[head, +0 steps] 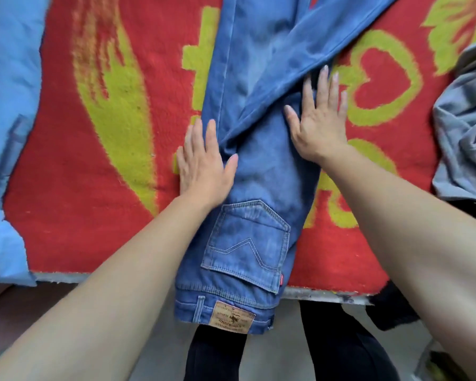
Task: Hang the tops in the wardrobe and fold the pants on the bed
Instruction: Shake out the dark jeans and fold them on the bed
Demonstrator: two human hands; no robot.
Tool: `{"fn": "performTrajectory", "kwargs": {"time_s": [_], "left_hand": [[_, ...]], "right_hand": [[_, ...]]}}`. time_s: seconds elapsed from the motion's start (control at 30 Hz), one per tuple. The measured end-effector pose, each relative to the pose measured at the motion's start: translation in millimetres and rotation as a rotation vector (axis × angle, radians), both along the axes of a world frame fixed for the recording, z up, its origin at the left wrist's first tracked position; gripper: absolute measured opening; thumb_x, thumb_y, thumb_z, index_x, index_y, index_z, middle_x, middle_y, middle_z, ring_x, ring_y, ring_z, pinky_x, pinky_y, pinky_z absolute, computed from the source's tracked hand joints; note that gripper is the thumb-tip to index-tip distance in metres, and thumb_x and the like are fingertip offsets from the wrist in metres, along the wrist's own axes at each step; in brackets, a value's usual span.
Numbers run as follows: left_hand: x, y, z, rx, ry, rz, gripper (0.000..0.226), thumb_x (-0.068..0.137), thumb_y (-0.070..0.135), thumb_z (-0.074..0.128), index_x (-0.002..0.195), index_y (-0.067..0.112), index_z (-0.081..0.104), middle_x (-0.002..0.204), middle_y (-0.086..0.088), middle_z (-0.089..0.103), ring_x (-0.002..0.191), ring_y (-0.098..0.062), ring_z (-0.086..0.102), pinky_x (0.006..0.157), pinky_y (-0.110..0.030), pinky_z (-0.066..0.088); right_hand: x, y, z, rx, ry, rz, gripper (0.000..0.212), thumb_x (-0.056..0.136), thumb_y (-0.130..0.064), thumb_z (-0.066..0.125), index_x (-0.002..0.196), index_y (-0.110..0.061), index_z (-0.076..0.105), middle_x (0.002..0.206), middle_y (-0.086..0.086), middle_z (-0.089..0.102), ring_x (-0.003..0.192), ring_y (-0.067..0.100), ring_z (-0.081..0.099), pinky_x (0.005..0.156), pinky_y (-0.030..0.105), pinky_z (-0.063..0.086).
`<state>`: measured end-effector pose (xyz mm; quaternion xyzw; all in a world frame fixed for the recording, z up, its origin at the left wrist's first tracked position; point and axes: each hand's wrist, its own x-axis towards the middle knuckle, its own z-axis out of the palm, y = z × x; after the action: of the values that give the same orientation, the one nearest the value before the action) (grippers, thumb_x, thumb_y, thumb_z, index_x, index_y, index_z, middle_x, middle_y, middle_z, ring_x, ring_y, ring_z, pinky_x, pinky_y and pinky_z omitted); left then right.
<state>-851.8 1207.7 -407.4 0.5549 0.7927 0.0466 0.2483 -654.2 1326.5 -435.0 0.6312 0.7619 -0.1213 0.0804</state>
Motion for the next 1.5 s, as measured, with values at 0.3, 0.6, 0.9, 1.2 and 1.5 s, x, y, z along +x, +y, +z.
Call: {"fn": "performTrajectory", "kwargs": {"time_s": [0.3,0.6,0.9,1.2,1.5], "left_hand": [[-30,100,-49,-0.247,0.188,-0.364,0.096,0.092,0.059,0.038,0.148,0.022,-0.031,0.154,-0.017,-0.036,0.144,-0.035,-0.03,0.11,-0.066,-0.012],[-34,110,-48,-0.453,0.157,-0.384,0.099,0.09,0.067,0.032,0.13,0.032,-0.052,0.135,-0.008,-0.061,0.128,-0.03,-0.053,0.106,-0.066,-0.019],[-34,111,-46,-0.493,0.168,-0.402,0.096,0.083,0.072,0.021,0.13,0.03,-0.053,0.133,-0.007,-0.062,0.123,-0.027,-0.058,0.103,-0.063,-0.025],[-36,112,-29,-0.194,-0.004,-0.266,0.107,0.071,0.091,0.022,0.154,0.028,-0.004,0.16,-0.006,-0.01,0.147,-0.025,-0.01,0.115,-0.054,-0.007],[-43,218,-25,0.075,-0.064,0.229,0.036,0.102,0.034,0.044,0.108,0.002,0.059,0.113,-0.022,0.065,0.108,-0.041,0.056,0.081,-0.04,0.035]], "right_hand": [[5,12,-33,-0.115,0.052,-0.039,0.078,0.096,-0.062,0.02,0.16,-0.02,0.002,0.166,0.012,-0.013,0.152,0.034,-0.012,0.121,0.053,-0.004],[6,10,-29,-0.13,0.069,-0.022,0.075,0.1,-0.059,0.029,0.16,-0.019,0.007,0.166,0.016,-0.009,0.152,0.037,-0.01,0.121,0.055,-0.003],[6,10,-32,-0.135,0.068,-0.004,0.076,0.098,-0.061,0.023,0.16,-0.022,0.002,0.166,0.015,-0.012,0.152,0.036,-0.013,0.121,0.055,-0.005],[5,43,-6,0.083,0.53,-0.422,0.049,0.096,-0.029,0.051,0.14,-0.007,0.048,0.139,0.017,0.045,0.129,0.036,0.043,0.11,0.044,0.03],[-19,115,2,0.007,0.703,-1.094,0.063,0.098,-0.066,0.033,0.135,-0.019,0.054,0.136,0.01,0.054,0.131,0.026,0.045,0.105,0.035,0.032]]}}
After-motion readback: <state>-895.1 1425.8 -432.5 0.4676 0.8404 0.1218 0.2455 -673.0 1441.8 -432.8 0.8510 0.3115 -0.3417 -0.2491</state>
